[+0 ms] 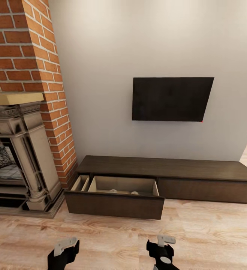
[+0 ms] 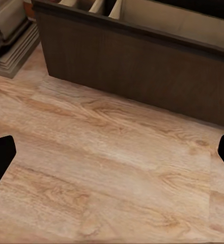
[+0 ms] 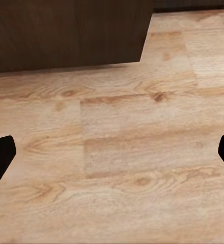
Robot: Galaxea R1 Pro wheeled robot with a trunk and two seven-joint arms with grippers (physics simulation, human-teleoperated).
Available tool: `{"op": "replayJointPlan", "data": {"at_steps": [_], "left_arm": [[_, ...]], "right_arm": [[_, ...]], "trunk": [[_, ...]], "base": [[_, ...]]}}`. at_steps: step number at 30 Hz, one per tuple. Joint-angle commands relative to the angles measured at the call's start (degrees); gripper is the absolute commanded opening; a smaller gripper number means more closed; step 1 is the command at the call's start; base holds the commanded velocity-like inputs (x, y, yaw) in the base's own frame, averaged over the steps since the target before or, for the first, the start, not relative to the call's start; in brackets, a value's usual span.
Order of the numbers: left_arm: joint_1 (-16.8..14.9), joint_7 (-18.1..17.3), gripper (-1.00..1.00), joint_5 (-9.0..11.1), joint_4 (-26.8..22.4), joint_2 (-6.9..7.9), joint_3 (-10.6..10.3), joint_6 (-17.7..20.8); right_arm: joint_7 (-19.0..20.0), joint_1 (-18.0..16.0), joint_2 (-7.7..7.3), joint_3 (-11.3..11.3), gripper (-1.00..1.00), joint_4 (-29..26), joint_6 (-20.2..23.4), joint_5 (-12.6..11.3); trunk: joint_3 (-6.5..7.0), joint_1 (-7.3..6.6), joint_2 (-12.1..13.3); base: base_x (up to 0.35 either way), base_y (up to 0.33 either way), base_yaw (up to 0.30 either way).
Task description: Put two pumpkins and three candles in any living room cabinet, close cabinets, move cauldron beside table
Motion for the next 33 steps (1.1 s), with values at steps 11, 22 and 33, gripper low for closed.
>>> {"op": "replayJointPlan", "data": {"at_steps": [11, 22, 33], "left_arm": [[-2.34, 0.38, 1.0, 0.53, 7.78, -1.13, -3.47, -6.85], [-4.33, 0.37, 1.0, 0.25, 11.88, -2.2, -7.0, -9.57], [-4.83, -1.39, 1.0, 0.28, 12.53, -1.48, -10.66, -10.09]], "right_arm": [[-3.64, 0.0, 1.32, 0.72, 1.0, -7.37, -2.48, -0.27], [-3.82, 0.03, 1.32, 5.72, 1.0, -3.92, -5.19, 0.03], [-3.19, 0.03, 1.32, 6.32, 1.0, -3.66, -5.05, -0.03]], "trunk": [[-0.07, 0.0, -0.04], [-0.07, 0.0, -0.04], [-0.07, 0.0, -0.04]], "base": [[-0.061, 0.0, 0.0], [-0.041, 0.017, 0.0], [0.15, 0.035, 0.0]]}}
